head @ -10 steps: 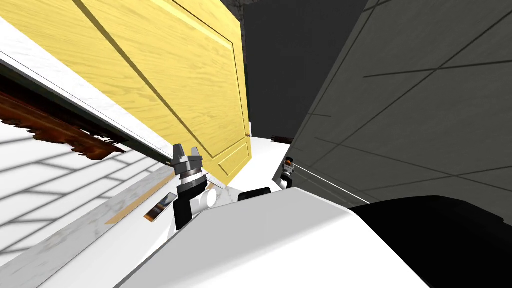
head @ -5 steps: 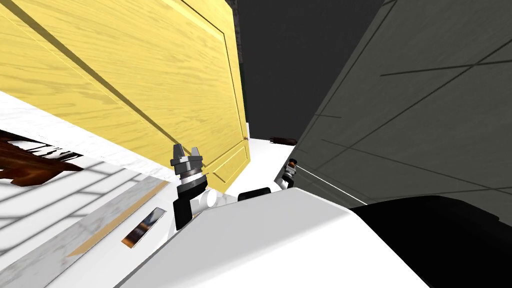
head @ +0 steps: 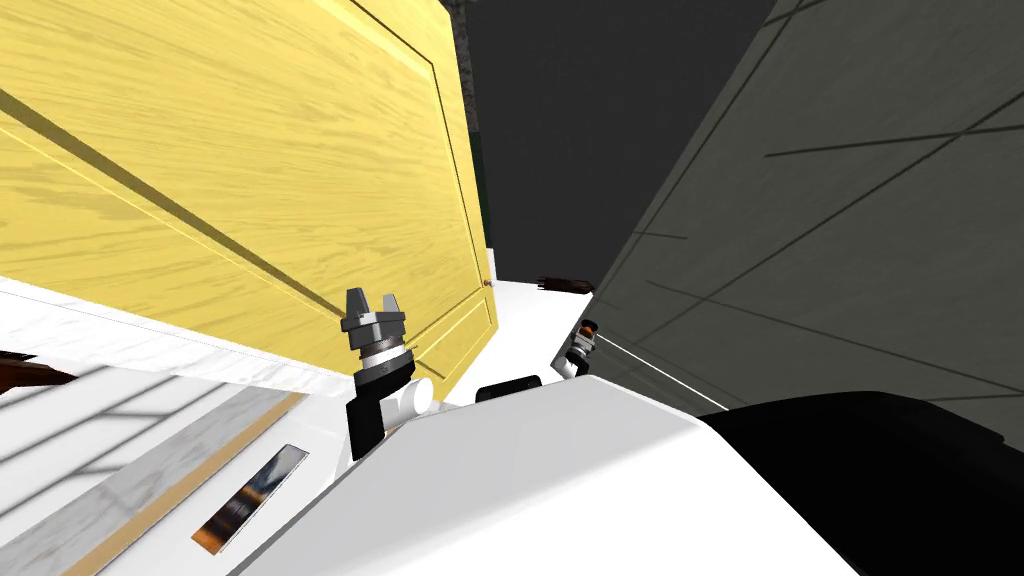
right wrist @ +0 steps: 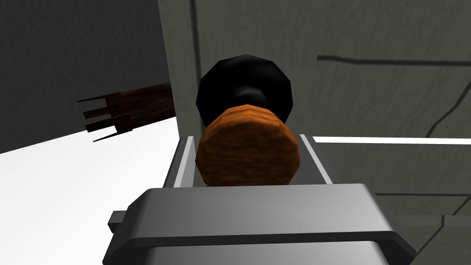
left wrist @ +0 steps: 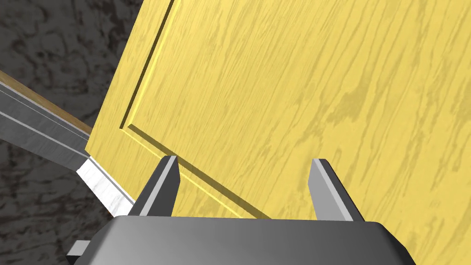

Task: Push the door open

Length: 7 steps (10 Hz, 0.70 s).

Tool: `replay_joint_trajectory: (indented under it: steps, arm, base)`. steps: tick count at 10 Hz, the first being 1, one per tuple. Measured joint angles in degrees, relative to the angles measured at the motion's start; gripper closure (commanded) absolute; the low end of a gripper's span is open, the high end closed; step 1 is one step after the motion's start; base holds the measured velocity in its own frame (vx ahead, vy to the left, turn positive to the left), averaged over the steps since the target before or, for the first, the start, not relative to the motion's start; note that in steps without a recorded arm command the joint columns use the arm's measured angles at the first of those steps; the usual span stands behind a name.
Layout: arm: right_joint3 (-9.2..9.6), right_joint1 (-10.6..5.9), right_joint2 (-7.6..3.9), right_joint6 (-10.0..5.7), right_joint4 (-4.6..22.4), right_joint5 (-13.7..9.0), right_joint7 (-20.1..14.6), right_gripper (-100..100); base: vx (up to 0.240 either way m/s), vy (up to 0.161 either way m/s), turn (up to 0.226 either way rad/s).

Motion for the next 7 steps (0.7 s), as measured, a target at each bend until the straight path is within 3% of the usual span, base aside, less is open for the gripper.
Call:
replay_joint_trajectory:
  steps: [5, 7]
  arm:
    - [-2.59, 0.25, -0.44, -1.17, -0.8, -2.2, 1.4, 100]
    - [-3.62, -0.46, -0.39, -2.54, 0.8, -3.0, 1.2, 100]
  base:
    - [0.181, -0.102, -0.045]
    - [0.184, -0.11, -0.038]
